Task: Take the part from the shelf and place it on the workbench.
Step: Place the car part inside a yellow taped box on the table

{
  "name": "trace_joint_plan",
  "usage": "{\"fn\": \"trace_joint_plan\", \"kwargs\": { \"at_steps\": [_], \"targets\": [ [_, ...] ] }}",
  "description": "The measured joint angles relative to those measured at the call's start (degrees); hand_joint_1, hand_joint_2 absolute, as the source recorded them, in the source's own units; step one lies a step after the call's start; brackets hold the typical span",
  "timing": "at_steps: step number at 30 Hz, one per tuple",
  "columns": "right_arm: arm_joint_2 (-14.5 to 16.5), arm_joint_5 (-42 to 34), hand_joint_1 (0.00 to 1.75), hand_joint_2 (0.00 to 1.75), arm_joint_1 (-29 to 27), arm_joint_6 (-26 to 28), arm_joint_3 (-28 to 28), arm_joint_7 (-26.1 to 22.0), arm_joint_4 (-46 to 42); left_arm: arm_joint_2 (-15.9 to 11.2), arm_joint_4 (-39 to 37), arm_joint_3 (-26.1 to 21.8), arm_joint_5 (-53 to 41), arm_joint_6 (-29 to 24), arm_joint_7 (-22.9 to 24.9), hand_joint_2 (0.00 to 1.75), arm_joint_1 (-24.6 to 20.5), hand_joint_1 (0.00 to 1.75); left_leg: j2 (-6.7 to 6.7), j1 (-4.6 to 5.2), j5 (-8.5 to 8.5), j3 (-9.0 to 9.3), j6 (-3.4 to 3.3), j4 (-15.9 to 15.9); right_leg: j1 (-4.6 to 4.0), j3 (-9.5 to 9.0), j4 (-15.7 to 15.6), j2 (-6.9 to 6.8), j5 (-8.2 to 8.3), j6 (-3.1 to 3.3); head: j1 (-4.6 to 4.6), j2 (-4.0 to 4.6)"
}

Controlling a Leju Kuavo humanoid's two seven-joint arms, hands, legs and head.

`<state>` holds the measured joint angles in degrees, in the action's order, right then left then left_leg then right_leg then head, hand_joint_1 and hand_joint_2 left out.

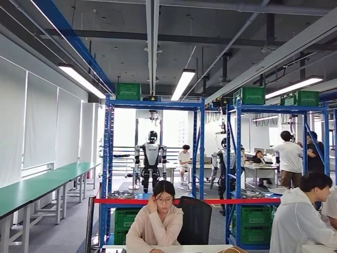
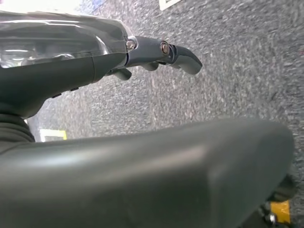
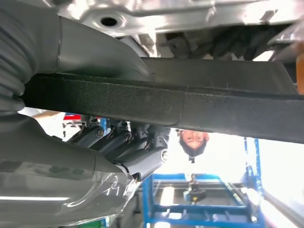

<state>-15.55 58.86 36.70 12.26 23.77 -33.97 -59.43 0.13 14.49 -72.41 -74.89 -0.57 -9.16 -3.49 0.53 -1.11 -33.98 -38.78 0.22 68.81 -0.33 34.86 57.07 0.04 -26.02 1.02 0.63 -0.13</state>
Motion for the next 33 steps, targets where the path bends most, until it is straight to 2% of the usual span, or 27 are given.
{"fn": "trace_joint_plan", "kwargs": {
  "at_steps": [1, 2, 3, 4, 5, 7, 8, 11, 12, 14, 16, 17, 18, 19, 21, 22, 23, 24, 26, 28, 29, 31, 32, 33],
  "targets": [
    [-0.44, 0.13, 1.75, 1.75, -0.10, -0.26, 1.07, 0.21, 0.02, 0.00, 0.00, 0.00, -0.16, -0.03, -0.21, 1.75, 0.02, 0.00, 0.00, -0.01, -1.19, -1.58, 0.11, 3.30, -0.03, -0.02, 0.02, 0.01, -0.03, 0.04, 0.00, 0.00],
    [-0.86, 0.35, 1.75, 1.75, -0.20, -0.39, 2.18, 0.53, 0.07, 0.00, 0.00, 0.00, -0.33, -0.06, -0.42, 1.75, 0.03, 0.00, -0.01, -0.02, -1.47, -2.55, 0.23, 5.17, -0.04, -0.03, 0.05, 0.03, -0.07, 0.05, 0.00, 0.00],
    [-1.27, 0.65, 1.75, 1.75, -0.27, -0.42, 3.32, 0.94, 0.16, 0.00, 0.00, 0.00, -0.48, -0.09, -0.66, 1.75, 0.03, 0.00, -0.02, -0.05, -0.64, -2.49, 0.34, 4.86, -0.02, -0.04, 0.12, 0.06, -0.11, 0.00, 0.00, 0.00],
    [-1.67, 1.00, 1.75, 1.75, -0.29, -0.41, 4.43, 1.42, 0.29, -0.01, 0.00, 0.00, -0.60, -0.11, -0.93, 1.75, 0.01, 0.00, -0.04, -0.11, 1.13, -1.40, 0.42, 2.41, 0.03, -0.06, 0.26, 0.09, -0.20, -0.12, 0.00, 0.00],
    [-2.02, 1.33, 1.75, 1.75, -0.25, -0.41, 5.48, 1.80, 0.46, -0.02, 0.00, 0.01, -0.70, -0.13, -1.18, 1.75, -0.03, 0.00, -0.06, -0.19, 3.20, 0.32, 0.48, -1.34, 0.07, -0.04, 0.49, 0.11, -0.37, -0.31, 0.00, 0.00],
    [-2.67, 1.81, 1.75, 1.75, -0.09, -0.41, 7.23, 2.30, 0.85, -0.03, 0.00, 0.02, -0.75, -0.14, -1.61, 1.75, -0.15, 0.00, -0.05, -0.17, 5.60, 3.18, 0.32, -7.44, -0.10, 0.24, 1.19, 0.17, -0.76, -0.84, 0.02, 0.00],
    [-2.90, 2.05, 1.75, 1.75, 0.04, -0.42, 7.97, 2.50, 1.10, -0.03, 0.00, 0.03, -0.81, -0.15, -1.81, 1.75, -0.18, 0.00, -0.04, -0.10, 5.82, 3.73, 0.11, -8.68, -0.17, 0.39, 1.44, 0.19, -0.86, -1.07, 0.03, 0.00],
    [-3.21, 3.15, 1.75, 1.75, 0.86, -0.48, 10.75, 3.88, 2.59, -0.02, 0.00, 0.08, -1.28, -0.15, -2.73, 1.75, -0.20, 0.00, 0.00, 0.03, 5.87, 3.78, -0.77, -8.98, -0.04, 0.52, 1.73, 0.24, -1.01, -1.63, 0.05, 0.00],
    [-3.19, 3.55, 1.75, 1.75, 1.23, -0.44, 11.83, 4.57, 3.28, -0.02, 0.00, 0.10, -1.43, -0.14, -3.04, 1.75, -0.26, 0.00, 0.00, -0.04, 5.97, 3.82, -1.06, -9.06, 0.03, 0.76, 2.40, 0.22, -1.59, -1.88, 0.05, 0.00],
    [-2.94, 4.00, 1.75, 1.75, 1.98, -0.22, 13.91, 5.88, 4.76, -0.03, 0.00, 0.13, -1.58, -0.12, -3.43, 1.75, -0.44, 0.00, -0.02, -0.19, 6.08, 3.89, -1.50, -9.16, 0.25, 2.66, 6.88, 0.17, -4.35, -2.44, 0.05, 0.00],
    [-2.45, 4.03, 1.75, 1.75, 2.50, 0.11, 15.72, 6.73, 6.27, -0.04, 0.00, 0.13, -1.67, -0.13, -3.60, 1.75, -0.49, 0.00, -0.03, -0.16, 6.06, 3.91, -1.66, -9.15, 0.50, 6.05, 14.29, 0.14, -7.55, -2.81, 0.06, 0.00],
    [-2.20, 3.94, 1.75, 1.75, 2.63, 0.28, 16.41, 7.02, 6.90, -0.04, 0.00, 0.13, -1.71, -0.12, -3.67, 1.75, -0.48, 0.00, -0.04, -0.14, 6.05, 3.94, -1.67, -9.15, 0.57, 7.25, 16.81, 0.14, -8.18, -2.90, 0.06, 0.00],
    [-1.94, 3.83, 1.75, 1.75, 2.81, 0.42, 16.97, 7.33, 7.46, -0.04, 0.00, 0.13, -1.76, -0.11, -3.79, 1.75, -0.45, 0.00, -0.03, -0.13, 6.03, 4.00, -1.66, -9.14, 0.60, 7.56, 17.40, 0.14, -7.78, -2.92, 0.06, 0.00],
    [-1.65, 3.71, 1.75, 1.75, 3.09, 0.55, 17.40, 7.67, 7.97, -0.04, 0.00, 0.13, -1.81, -0.10, -3.96, 1.75, -0.44, 0.00, -0.02, -0.13, 6.00, 4.09, -1.63, -9.14, 0.61, 6.82, 15.74, 0.15, -6.41, -2.84, 0.06, 0.00],
    [-0.79, 3.54, 1.75, 1.75, 4.00, 0.80, 18.22, 8.56, 9.21, -0.04, 0.00, 0.13, -1.92, -0.06, -4.36, 1.75, -0.51, 0.00, -0.02, -0.12, 5.90, 4.31, -1.50, -9.17, 0.58, 3.22, 8.14, 0.16, -2.65, -2.46, 0.05, 0.00],
    [-0.26, 3.43, 1.75, 1.75, 4.47, 0.95, 18.58, 9.00, 9.93, -0.04, 0.00, 0.14, -1.98, -0.04, -4.53, 1.75, -0.60, 0.00, -0.01, -0.07, 5.86, 4.33, -1.34, -9.18, 0.46, 1.63, 4.72, 0.19, -1.47, -2.22, 0.06, 0.00],
    [0.31, 3.30, 1.75, 1.75, 4.86, 1.15, 18.90, 9.45, 10.70, -0.04, 0.00, 0.14, -2.03, -0.01, -4.67, 1.75, -0.67, 0.00, -0.01, -0.03, 5.86, 4.31, -1.13, -9.21, 0.34, 0.63, 2.55, 0.21, -0.93, -2.04, 0.05, -0.01],
    [0.90, 3.09, 1.75, 1.75, 5.13, 1.39, 19.14, 9.86, 11.46, -0.04, 0.00, 0.15, -2.07, 0.02, -4.81, 1.75, -0.69, 0.00, 0.00, -0.02, 5.88, 4.29, -0.86, -9.31, 0.19, 0.28, 1.74, 0.25, -1.03, -1.87, 0.04, -0.01],
    [2.06, 2.63, 0.87, 0.87, 5.53, 1.97, 19.42, 10.64, 12.90, -0.05, 0.00, 0.14, -2.13, 0.08, -5.02, 1.75, -0.62, 0.00, -0.02, -0.06, 5.86, 4.41, -0.19, -9.47, 0.13, 0.15, 1.40, 0.24, -0.94, -1.35, 0.03, -0.01],
    [3.19, 2.42, 0.00, 0.00, 5.96, 2.34, 19.58, 11.29, 14.33, -0.06, 0.00, 0.13, -2.14, 0.10, -5.17, 1.75, -0.57, 0.00, -0.10, -0.03, 4.85, 4.15, 0.26, -8.34, 0.31, -0.15, 0.86, 0.11, -0.61, -0.62, 0.02, 0.00],
    [3.73, 2.34, 0.00, 0.00, 6.15, 2.43, 19.65, 11.50, 15.06, -0.10, 0.00, 0.13, -2.14, 0.05, -5.22, 1.75, -0.58, 0.00, -0.14, 0.01, 3.39, 3.30, 0.35, -6.19, 0.41, -0.28, 0.61, 0.03, -0.47, -0.31, 0.01, 0.00],
    [4.69, 1.97, 0.00, 0.00, 6.29, 2.68, 19.77, 11.61, 16.48, -0.18, 0.00, 0.13, -2.29, -0.05, -5.26, 1.75, -0.55, 0.00, -0.18, 0.05, -0.24, 0.30, 0.43, 0.55, 0.28, -0.25, 0.58, -0.03, -0.46, 0.00, 0.00, 0.00],
    [5.11, 1.75, 0.00, 0.00, 6.24, 2.86, 19.80, 11.58, 17.14, -0.22, 0.00, 0.13, -2.42, -0.07, -5.31, 1.75, -0.48, 0.00, -0.18, 0.05, -1.52, -1.16, 0.50, 3.80, 0.23, -0.23, 0.59, -0.01, -0.46, 0.04, 0.00, 0.00],
    [5.45, 1.55, 0.00, 0.00, 6.16, 3.01, 19.80, 11.51, 17.64, -0.24, 0.00, 0.13, -2.53, -0.05, -5.43, 1.75, -0.40, 0.00, -0.18, 0.05, -1.72, -1.87, 0.57, 5.36, 0.21, -0.22, 0.61, 0.03, -0.46, 0.07, 0.00, 0.00]
  ]
}}
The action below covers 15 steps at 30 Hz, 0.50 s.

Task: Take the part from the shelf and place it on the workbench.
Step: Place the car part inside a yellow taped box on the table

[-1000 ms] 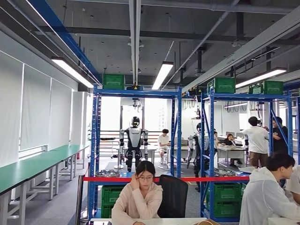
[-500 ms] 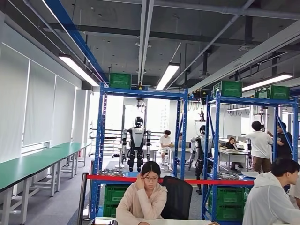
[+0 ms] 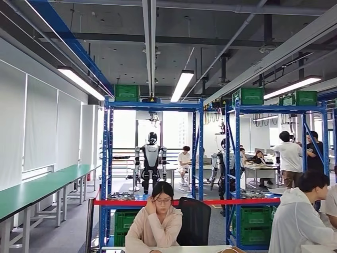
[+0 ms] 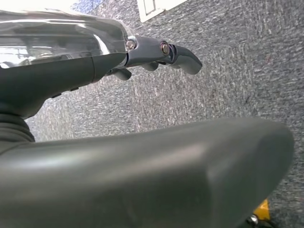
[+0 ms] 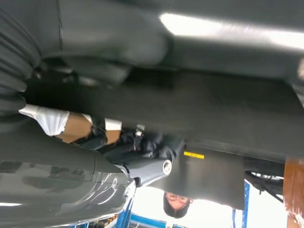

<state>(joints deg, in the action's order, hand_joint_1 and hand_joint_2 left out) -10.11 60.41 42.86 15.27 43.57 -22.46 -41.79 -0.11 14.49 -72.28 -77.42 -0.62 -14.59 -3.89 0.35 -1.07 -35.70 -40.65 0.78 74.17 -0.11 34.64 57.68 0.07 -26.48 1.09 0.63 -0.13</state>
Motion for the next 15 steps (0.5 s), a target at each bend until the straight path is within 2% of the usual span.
{"fn": "trace_joint_plan", "kwargs": {
  "at_steps": [1, 2, 4, 6, 8, 10, 12, 14, 15],
  "targets": [
    [0.21, -0.11, 0.00, 0.00, -0.08, 0.11, -0.03, -0.11, 0.34, -0.04, 0.00, 0.00, -0.07, 0.02, -0.20, 1.31, 0.05, 0.00, -0.01, -0.04, 0.93, 0.28, 0.05, -0.58, 0.00, -0.03, 0.03, 0.05, -0.02, -0.02, 0.00, 0.00],
    [0.35, -0.16, 0.00, 0.00, -0.15, 0.16, -0.11, -0.22, 0.52, -0.09, 0.00, 0.00, -0.08, 0.03, -0.40, 0.87, 0.06, 0.00, -0.02, -0.10, 2.73, 1.49, 0.08, -3.18, 0.01, -0.07, 0.10, 0.09, -0.06, -0.08, 0.00, 0.00],
    [0.44, -0.25, 0.00, 0.00, -0.14, 0.16, -0.40, -0.39, 0.60, -0.22, 0.00, 0.00, -0.07, 0.02, -0.66, 0.00, 0.00, 0.00, -0.03, -0.19, 6.29, 4.86, 0.03, -10.56, -0.13, 0.05, 0.48, 0.17, -0.28, -0.45, -0.01, 0.00],
    [0.46, -0.31, 0.00, 0.00, -0.11, 0.16, -0.73, -0.43, 0.67, -0.28, 0.00, 0.01, -0.07, 0.01, -0.65, 0.00, -0.04, 0.00, -0.01, -0.11, 7.38, 6.41, -0.34, -14.33, -0.32, 0.43, 0.86, 0.25, -0.38, -0.99, 0.00, 0.00],
    [0.43, -0.60, 0.00, 0.00, -0.12, -0.04, -0.92, -0.89, 0.75, -0.28, 0.00, 0.01, -0.13, 0.01, -0.63, 0.00, 0.04, 0.00, 0.01, 0.01, 7.32, 6.38, -0.97, -14.61, -0.28, 0.63, 0.89, 0.29, -0.28, -1.44, 0.02, 0.00],
    [0.11, -1.62, 0.00, 0.00, -0.08, -0.88, -1.16, -2.46, 0.42, -0.29, 0.00, 0.00, -0.22, -0.04, -0.60, 0.00, 0.11, 0.00, 0.02, -0.11, 7.51, 6.43, -1.53, -14.76, -0.16, 0.94, 1.90, 0.23, -1.14, -1.97, 0.02, 0.00],
    [-0.88, -3.49, 0.00, 0.00, 0.06, -2.65, -1.40, -4.94, -0.76, -0.30, 0.00, 0.00, -0.27, -0.11, -0.56, 0.00, 0.08, 0.00, 0.02, -0.24, 7.59, 6.49, -1.92, -14.83, 0.04, 3.07, 6.94, 0.16, -4.13, -2.57, 0.02, 0.00],
    [-2.44, -6.30, 0.00, 0.00, -0.08, -4.86, -1.49, -7.51, -2.80, -0.34, 0.00, 0.00, -0.41, -0.15, -0.38, 0.00, 0.13, 0.00, 0.03, -0.20, 7.55, 6.50, -2.12, -14.81, 0.20, 6.61, 14.47, 0.14, -7.27, -2.91, 0.02, 0.00],
    [-3.27, -8.13, 0.00, 0.00, -0.42, -5.84, -1.61, -8.69, -4.21, -0.38, 0.00, -0.01, -0.49, -0.15, -0.26, 0.00, 0.17, 0.00, 0.04, -0.15, 7.51, 6.53, -2.17, -14.80, 0.22, 7.73, 16.66, 0.15, -7.64, -2.95, 0.02, 0.00]
  ]
}}
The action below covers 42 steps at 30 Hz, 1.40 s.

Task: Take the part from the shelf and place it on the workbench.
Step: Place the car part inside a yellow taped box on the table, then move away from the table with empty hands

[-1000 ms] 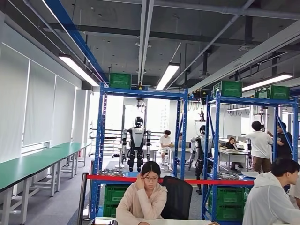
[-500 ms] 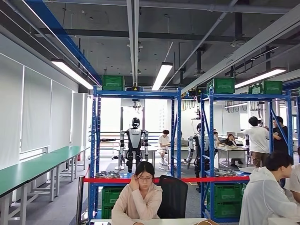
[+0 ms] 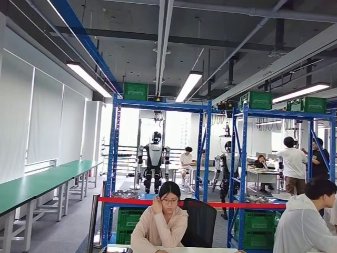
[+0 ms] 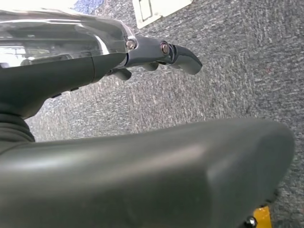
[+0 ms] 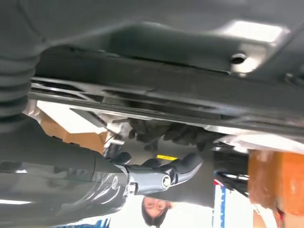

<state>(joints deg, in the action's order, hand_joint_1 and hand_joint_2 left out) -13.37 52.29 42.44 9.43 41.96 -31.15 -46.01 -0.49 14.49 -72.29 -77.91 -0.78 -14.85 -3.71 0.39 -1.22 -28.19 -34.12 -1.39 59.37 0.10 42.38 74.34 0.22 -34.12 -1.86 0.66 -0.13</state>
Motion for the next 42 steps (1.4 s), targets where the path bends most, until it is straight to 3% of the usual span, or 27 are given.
{"fn": "trace_joint_plan", "kwargs": {
  "at_steps": [1, 2, 4, 5, 6, 8, 10, 12, 14, 15, 16, 17, 20, 22, 25, 27, 29, 30, 31, 32, 33, 35, 36, 37, 40, 42],
  "targets": [
    [-0.89, -2.34, 0.00, 0.00, -0.48, -0.93, -0.30, -1.22, -1.86, -0.03, 0.00, -0.01, -0.07, -0.01, 0.10, 0.00, 0.03, 0.00, 0.02, 0.05, -0.04, 0.05, -0.05, 0.00, -0.01, 0.15, 0.07, 0.01, 0.69, 0.08, 0.00, 0.00],
    [-1.67, -5.17, 0.00, 0.00, -1.16, -1.83, -0.88, -2.57, -4.19, -0.05, 0.00, -0.03, -0.09, -0.01, 0.16, 0.00, 0.03, 0.00, 0.04, 0.10, -0.09, 0.13, -0.08, 0.00, -0.06, -0.74, -2.09, 0.02, 2.32, 0.29, 0.00, 0.00],
    [-2.69, -12.06, 0.00, 0.00, -3.31, -3.93, -3.24, -5.24, -10.10, -0.03, 0.00, -0.08, -0.10, 0.02, 0.18, 0.00, -0.02, 0.00, 0.11, 0.17, -0.24, 0.29, -0.01, -0.04, -0.44, -4.45, -10.02, 0.00, 6.10, 1.10, 0.00, 0.00],
    [-2.76, -16.35, 0.00, 0.00, -4.98, -5.52, -5.00, -6.44, -13.56, -0.01, 0.00, -0.10, -0.10, 0.07, 0.14, 0.00, -0.04, 0.00, 0.14, 0.15, -0.31, 0.30, 0.11, -0.08, -0.71, -5.99, -13.31, -0.02, 7.21, 1.50, 0.00, 0.00],
    [-2.55, -21.42, 0.00, 0.00, -7.02, -7.66, -7.10, -7.32, -17.28, 0.02, 0.00, -0.13, -0.10, 0.13, 0.05, 0.00, -0.04, 0.00, 0.16, 0.10, -0.37, 0.29, 0.29, -0.13, -0.97, -6.93, -15.30, -0.04, 7.64, 1.82, 0.00, -0.01],
    [-1.20, -33.67, 0.00, 0.00, -11.79, -13.58, -11.95, -8.31, -25.35, 0.05, 0.00, -0.26, -0.08, 0.31, -0.24, 0.00, 0.05, 0.00, 0.18, -0.05, -0.40, 0.34, 0.83, -0.40, -1.24, -7.34, -16.33, -0.07, 7.51, 2.22, 0.01, -0.01],
    [1.27, -45.92, 0.00, 0.00, -16.12, -21.16, -17.20, -8.69, -33.30, 0.10, 0.00, -0.52, 0.15, 0.58, -0.53, 0.00, 0.10, 0.00, 0.15, -0.06, -1.16, 0.32, 1.33, -0.04, -1.01, -7.70, -17.02, -0.23, 7.71, 2.65, -0.01, -0.01],
    [4.66, -55.17, 0.00, 0.00, -19.65, -29.74, -22.51, -8.85, -39.81, 0.17, 0.00, -0.91, 0.67, 0.86, -0.67, 0.00, 0.05, 0.00, 0.12, 0.00, -3.96, -1.28, 1.57, 3.91, -0.75, -8.12, -17.60, -0.43, 7.85, 3.07, -0.02, -0.01],
    [8.63, -60.99, 0.00, 0.00, -23.06, -36.98, -27.53, -8.92, -45.15, 0.20, 0.00, -1.43, 1.26, 0.95, -0.73, 0.00, 0.06, 0.00, 0.11, 0.03, -7.45, -4.62, 1.86, 11.29, -0.76, -8.24, -17.62, -0.48, 7.73, 3.30, -0.02, 0.00],
    [10.54, -62.57, 0.00, 0.00, -24.75, -39.38, -29.63, -8.92, -47.64, 0.20, 0.00, -1.67, 1.48, 0.95, -0.76, 0.00, 0.10, 0.00, 0.10, 0.01, -8.21, -5.88, 2.05, 13.97, -0.74, -8.28, -17.60, -0.48, 7.69, 3.33, -0.02, 0.00],
    [12.25, -63.45, 0.00, 0.00, -26.33, -41.11, -31.39, -8.92, -50.04, 0.20, 0.00, -1.87, 1.63, 0.93, -0.80, 0.00, 0.13, 0.00, 0.09, -0.04, -7.88, -6.25, 2.23, 14.69, -0.70, -8.31, -17.54, -0.45, 7.66, 3.30, -0.02, 0.00],
    [13.66, -63.75, 0.00, 0.00, -27.82, -42.36, -32.78, -8.93, -52.30, 0.20, 0.00, -2.05, 1.73, 0.90, -0.83, 0.00, 0.13, 0.00, 0.07, -0.15, -6.47, -5.46, 2.39, 13.04, -0.62, -8.35, -17.42, -0.40, 7.62, 3.22, -0.02, 0.00],
    [17.03, -63.05, 0.00, 0.00, -31.37, -45.29, -35.44, -8.95, -58.33, 0.20, 0.00, -2.65, 2.08, 0.55, -0.87, 0.00, 0.01, 0.00, 0.10, -0.41, -1.64, -0.27, 2.55, 2.65, -0.55, -8.11, -16.28, -0.07, 7.16, 2.53, -0.01, 0.00],
    [18.82, -62.21, 0.00, 0.00, -33.19, -46.70, -36.33, -8.95, -61.55, 0.20, 0.00, -2.97, 2.28, 0.31, -0.91, 0.00, -0.06, 0.00, 0.17, -0.24, -1.08, 0.87, 2.12, 0.31, -0.64, -7.79, -15.61, 0.14, 7.03, 2.00, 0.02, -0.01],
    [20.64, -61.27, 0.00, 0.00, -35.35, -47.96, -36.97, -8.96, -64.88, 0.25, 0.00, -3.28, 2.33, 0.19, -0.98, 0.00, -0.13, 0.00, 0.06, -0.07, -0.48, 0.73, 1.05, 0.23, -0.45, -7.63, -15.21, 0.16, 6.60, 1.31, 0.03, 0.00],
    [21.49, -60.84, 0.00, 0.00, -36.30, -48.35, -37.23, -8.95, -66.40, 0.31, 0.00, -3.38, 2.33, 0.14, -1.09, 0.00, -0.23, 0.00, -0.16, -0.14, 0.02, 0.35, 0.30, 0.09, -0.28, -6.51, -11.77, 0.07, 3.25, 0.78, 0.03, 0.00],
    [22.22, -60.34, 0.00, 0.00, -37.32, -48.49, -37.38, -8.95, -67.46, 0.31, 0.00, -3.44, 2.33, 0.05, -1.25, 0.00, -0.28, 0.00, -0.37, 0.04, 0.49, -0.26, -0.19, 0.10, -0.07, -4.28, -4.40, 0.02, -1.68, 0.38, 0.03, 0.00],
    [22.52, -60.07, 0.00, 0.00, -37.88, -48.50, -37.39, -8.95, -67.79, 0.31, 0.00, -3.45, 2.33, 0.01, -1.32, 0.00, -0.28, 0.00, -0.44, 0.18, 0.76, -0.61, -0.31, 0.11, 0.00, -3.57, -1.26, 0.02, -3.23, 0.32, 0.03, 0.00],
    [22.78, -59.74, 0.00, 0.00, -38.39, -48.45, -37.40, -8.95, -68.00, 0.31, 0.00, -3.47, 2.33, -0.02, -1.36, 0.00, -0.28, 0.00, -0.50, 0.33, 1.06, -0.98, -0.36, 0.12, 0.02, -3.73, 0.12, 0.02, -3.74, 0.37, 0.03, 0.00],
    [23.01, -59.33, 0.00, 0.00, -38.80, -48.27, -37.40, -8.95, -68.17, 0.31, 0.00, -3.49, 2.33, -0.07, -1.38, 0.00, -0.29, 0.00, -0.52, 0.50, 1.39, -1.35, -0.37, 0.12, 0.01, -5.09, -0.99, 0.03, -3.14, 0.55, 0.02, 0.00],
    [23.22, -58.73, 0.00, 0.00, -39.12, -47.90, -37.39, -8.95, -68.39, 0.32, 0.00, -3.51, 2.33, -0.14, -1.39, 0.00, -0.29, 0.00, -0.51, 0.66, 1.73, -1.71, -0.35, 0.12, -0.06, -7.49, -4.18, 0.03, -1.84, 0.87, 0.02, 0.00],
    [23.62, -57.01, 0.00, 0.00, -39.50, -46.51, -37.27, -8.96, -69.00, 0.47, 0.00, -3.56, 2.32, -0.25, -1.40, 0.00, -0.27, 0.00, -0.50, 0.87, 2.41, -2.23, -0.18, 0.09, -0.49, -13.42, -13.03, -0.02, 0.49, 1.82, 0.02, 0.00],
    [23.75, -56.10, 0.00, 0.00, -39.68, -45.70, -37.15, -8.96, -69.34, 0.57, 0.00, -3.58, 2.31, -0.30, -1.41, 0.00, -0.24, 0.00, -0.50, 0.83, 2.77, -2.33, 0.08, 0.00, -0.78, -15.33, -16.12, -0.06, 1.17, 2.12, 0.02, 0.00],
    [23.82, -55.23, 0.00, 0.00, -39.84, -44.85, -37.00, -8.96, -69.62, 0.67, 0.00, -3.62, 2.31, -0.36, -1.42, 0.00, -0.21, 0.00, -0.51, 0.68, 3.15, -2.37, 0.40, -0.12, -1.10, -16.31, -17.87, -0.09, 1.47, 2.32, 0.02, 0.00],
    [23.81, -52.72, 0.00, 0.00, -40.42, -41.73, -36.35, -8.95, -69.93, 0.74, 0.00, -3.93, 2.32, -0.54, -1.48, 0.00, -0.18, 0.00, -0.50, 0.31, 3.69, -2.63, 1.41, -0.38, -1.39, -15.90, -19.07, -0.29, 3.00, 2.95, 0.02, 0.00],
    [23.63, -51.19, 0.00, 0.00, -40.76, -39.20, -35.59, -8.94, -69.80, 0.83, 0.00, -4.05, 2.37, -0.60, -1.52, 0.00, -0.02, 0.00, -0.44, 0.33, 0.25, -3.60, 1.72, 2.13, -1.14, -14.83, -19.70, -0.56, 4.53, 3.75, 0.01, 0.00]
  ]
}}
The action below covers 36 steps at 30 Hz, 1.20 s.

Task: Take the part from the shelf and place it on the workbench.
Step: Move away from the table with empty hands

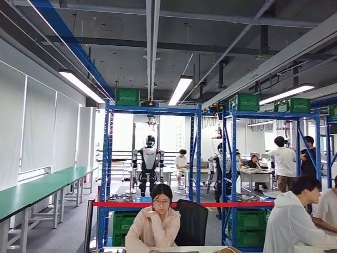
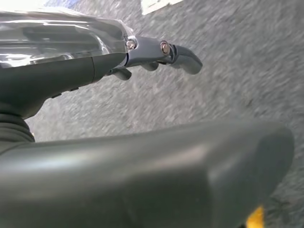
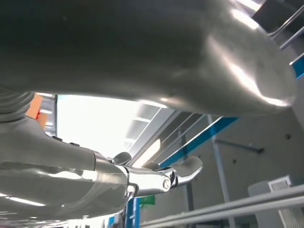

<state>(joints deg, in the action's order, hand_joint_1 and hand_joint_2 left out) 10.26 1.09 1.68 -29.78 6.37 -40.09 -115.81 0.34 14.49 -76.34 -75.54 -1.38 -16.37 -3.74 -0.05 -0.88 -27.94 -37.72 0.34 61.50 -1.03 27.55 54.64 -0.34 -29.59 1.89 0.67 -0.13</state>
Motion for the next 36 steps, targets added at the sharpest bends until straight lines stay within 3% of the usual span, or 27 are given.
{"fn": "trace_joint_plan", "kwargs": {
  "at_steps": [2, 3, 4, 5, 6, 8, 10, 13, 15, 17, 18, 19, 20, 21, 23, 25, 26, 28, 29, 31, 33, 34, 35, 36],
  "targets": [
    [-0.47, 1.08, 0.00, 0.00, -0.46, 2.66, 0.92, 0.00, 0.44, 0.08, 0.00, -0.07, 0.09, -0.06, -0.02, 0.00, 0.09, 0.00, 0.01, -0.07, -5.66, -1.53, 0.27, 6.36, 0.03, 1.52, 0.03, -0.16, 1.18, 0.37, 0.01, 0.00],
    [-0.81, 1.44, 0.00, 0.00, -0.78, 3.81, 1.37, 0.00, 0.80, 0.09, 0.00, -0.11, 0.14, -0.09, -0.04, 0.00, 0.07, 0.00, 0.01, -0.12, -7.43, -2.03, 0.44, 9.74, 0.02, 2.28, 0.13, -0.24, 1.71, 0.33, 0.01, 0.00],
    [-1.18, 1.72, 0.00, 0.00, -1.11, 4.82, 1.77, 0.00, 1.20, 0.09, 0.00, -0.16, 0.20, -0.14, -0.08, 0.00, 0.06, 0.00, 0.01, -0.17, -7.86, -1.96, 0.63, 11.96, 0.05, 3.09, 0.28, -0.31, 2.21, 0.24, 0.01, 0.00],
    [-1.51, 1.89, 0.00, 0.00, -1.48, 5.46, 2.07, 0.00, 1.63, 0.09, 0.00, -0.22, 0.27, -0.19, -0.12, 0.00, 0.06, 0.00, 0.01, -0.25, -7.07, -1.06, 0.81, 12.38, 0.11, 3.93, 0.52, -0.36, 2.66, 0.07, 0.01, 0.00],
    [-1.77, 1.91, 0.00, 0.00, -1.87, 5.80, 2.24, 0.00, 2.02, 0.09, 0.00, -0.27, 0.34, -0.25, -0.15, 0.00, 0.07, 0.00, 0.00, -0.37, -5.55, 0.78, 0.99, 10.73, 0.20, 4.79, 0.87, -0.39, 3.02, -0.13, 0.01, 0.00],
    [-2.21, 1.81, 0.00, 0.00, -2.61, 6.19, 2.39, 0.00, 2.61, 0.11, 0.00, -0.34, 0.43, -0.30, -0.19, 0.00, 0.01, 0.00, 0.02, -0.59, -3.37, 6.23, 1.35, 3.44, 0.30, 6.52, 2.15, -0.38, 3.44, -0.62, 0.01, 0.00],
    [-2.74, 1.54, 0.00, 0.00, -3.18, 7.08, 2.57, 0.00, 3.02, 0.14, 0.01, -0.16, 2.28, -0.37, 0.26, 0.00, -0.02, 0.00, 0.14, -0.58, -3.91, 9.88, 1.02, -2.42, 0.23, 7.88, 3.53, -0.35, 3.80, -1.24, 0.01, 0.00],
    [-4.22, 0.93, 0.00, 0.00, -4.11, 9.70, 3.50, 0.00, 3.72, 0.17, 0.02, 4.47, 15.61, -1.18, 2.26, 0.00, 0.97, 0.00, 0.07, -0.33, -4.13, 10.05, -0.30, -3.74, 0.36, 8.61, 4.12, -0.21, 4.33, -2.35, 0.02, 0.00],
    [-5.10, 1.24, 0.00, 0.00, -4.84, 10.17, 3.82, 0.00, 4.37, 0.17, 0.02, 9.90, 23.76, -1.82, 2.73, 0.00, 1.61, 0.00, -0.22, -0.34, -3.16, 9.18, -1.38, -3.80, 0.62, 9.44, 6.41, -0.03, 1.34, -3.09, 0.02, 0.00],
    [-5.51, 1.81, 0.00, 0.00, -5.48, 9.68, 3.81, 0.00, 5.26, 0.15, 0.02, 13.63, 25.43, -2.15, 2.70, 0.00, 1.75, 0.00, -0.36, -0.18, -2.00, 7.85, -2.02, -3.78, 0.90, 11.23, 12.84, 0.03, -4.21, -3.62, 0.02, 0.00],
    [-5.61, 2.01, 0.00, 0.00, -5.83, 9.44, 3.77, 0.00, 5.75, 0.14, 0.02, 14.78, 25.26, -2.24, 2.66, 0.00, 1.82, 0.00, -0.38, -0.04, -1.44, 7.13, -2.13, -3.75, 1.01, 12.04, 16.50, 0.04, -6.21, -3.74, 0.02, 0.00],
    [-5.68, 2.13, 0.00, 0.00, -6.25, 9.31, 3.68, 0.00, 6.26, 0.15, 0.02, 15.70, 25.06, -2.28, 2.61, 0.00, 1.92, 0.00, -0.42, 0.10, -0.88, 6.39, -2.16, -3.72, 1.08, 12.27, 19.21, 0.04, -7.03, -3.79, 0.02, 0.00],
    [-5.74, 2.14, 0.00, 0.00, -6.68, 9.26, 3.54, 0.00, 6.75, 0.16, 0.02, 16.41, 24.87, -2.31, 2.58, 0.00, 2.04, 0.00, -0.45, 0.25, -0.32, 5.64, -2.16, -3.70, 1.11, 11.56, 20.03, 0.05, -6.56, -3.73, 0.03, 0.00],
    [-5.79, 2.09, 0.00, 0.00, -7.03, 9.24, 3.36, 0.00, 7.20, 0.18, 0.02, 16.99, 24.69, -2.33, 2.56, 0.00, 2.14, 0.00, -0.47, 0.39, 0.24, 4.93, -2.14, -3.70, 1.09, 9.84, 18.75, 0.07, -5.22, -3.53, 0.03, 0.00],
    [-5.86, 2.04, 0.00, 0.00, -7.46, 9.16, 2.99, 0.00, 7.90, 0.31, 0.02, 17.82, 24.33, -2.34, 2.59, 0.00, 2.28, 0.00, -0.44, 0.63, 1.28, 3.81, -2.05, -3.70, 0.80, 3.68, 10.87, 0.21, -2.61, -2.60, 0.03, 0.00],
    [-5.86, 2.24, 0.00, 0.00, -7.66, 9.22, 2.57, 0.00, 8.37, 0.48, 0.02, 18.27, 23.93, -2.35, 2.62, 0.00, 2.41, 0.00, -0.41, 0.76, 2.20, 3.23, -1.70, -3.70, 0.32, -1.87, 2.56, 0.35, -2.42, -1.67, 0.02, 0.00],
    [-5.87, 2.42, 0.00, 0.00, -7.78, 9.39, 2.36, 0.00, 8.69, 0.54, 0.02, 18.37, 23.69, -2.37, 2.62, 0.00, 2.46, 0.00, -0.41, 0.68, 2.67, 3.03, -1.41, -3.75, 0.09, -3.11, 0.42, 0.39, -2.66, -1.42, 0.01, 0.00],
    [-5.91, 3.03, 0.00, 0.00, -8.08, 9.90, 1.90, 0.00, 9.73, 0.55, 0.02, 18.39, 23.22, -2.39, 2.62, 0.00, 2.61, 0.00, -0.37, 0.35, 3.43, 2.59, -0.72, -3.88, -0.09, -3.01, -0.88, 0.28, -1.95, -1.08, 0.02, -0.01],
    [-5.93, 3.52, 0.00, 0.00, -8.18, 10.09, 1.65, 0.00, 10.43, 0.58, 0.02, 18.38, 22.98, -2.39, 2.64, 0.00, 2.71, 0.00, -0.29, 0.25, 2.82, 2.22, -0.45, -3.59, -0.07, -2.59, -1.18, 0.15, -1.22, -0.78, 0.00, -0.02],
    [-5.91, 5.02, 0.00, 0.00, -8.24, 10.44, 1.07, 0.01, 12.29, 0.73, 0.02, 18.37, 22.46, -2.32, 2.62, 0.00, 2.93, 0.00, -0.11, 0.22, -1.45, 0.86, -0.16, -0.36, 0.12, -1.26, -1.65, -0.12, 0.33, -0.19, -0.03, -0.03],
    [-5.90, 7.39, 0.00, 0.00, -8.24, 11.31, 0.36, 0.19, 15.36, 0.87, 0.02, 18.28, 21.93, -2.27, 2.44, 0.00, 2.98, 0.00, -0.06, 0.27, -6.82, -0.72, 0.07, 6.50, -0.01, 0.48, -1.52, -0.23, 1.63, 0.08, -0.07, -0.04],
    [-5.90, 8.92, 0.00, 0.00, -8.10, 12.08, -0.01, 0.66, 17.53, 0.89, 0.03, 18.19, 21.66, -2.27, 2.32, 0.00, 2.97, 0.00, -0.06, 0.24, -7.84, -1.04, 0.21, 9.78, -0.06, 1.39, -1.42, -0.31, 2.26, 0.05, -0.07, -0.03],
    [-5.91, 10.58, 0.00, 0.00, -7.83, 13.02, -0.37, 1.66, 20.21, 0.89, 0.03, 18.04, 21.35, -2.27, 2.23, 0.00, 2.97, 0.00, -0.06, 0.20, -7.39, -0.77, 0.35, 11.76, -0.06, 2.35, -1.26, -0.38, 2.88, -0.05, -0.08, -0.03],
    [-5.92, 12.26, 0.00, 0.00, -7.39, 14.12, -0.73, 2.92, 23.51, 0.90, 0.03, 17.82, 20.94, -2.27, 2.16, 0.00, 2.97, 0.00, -0.07, 0.13, -5.79, 0.27, 0.47, 11.95, -0.02, 3.38, -0.98, -0.41, 3.46, -0.21, -0.08, -0.02]
  ]
}}
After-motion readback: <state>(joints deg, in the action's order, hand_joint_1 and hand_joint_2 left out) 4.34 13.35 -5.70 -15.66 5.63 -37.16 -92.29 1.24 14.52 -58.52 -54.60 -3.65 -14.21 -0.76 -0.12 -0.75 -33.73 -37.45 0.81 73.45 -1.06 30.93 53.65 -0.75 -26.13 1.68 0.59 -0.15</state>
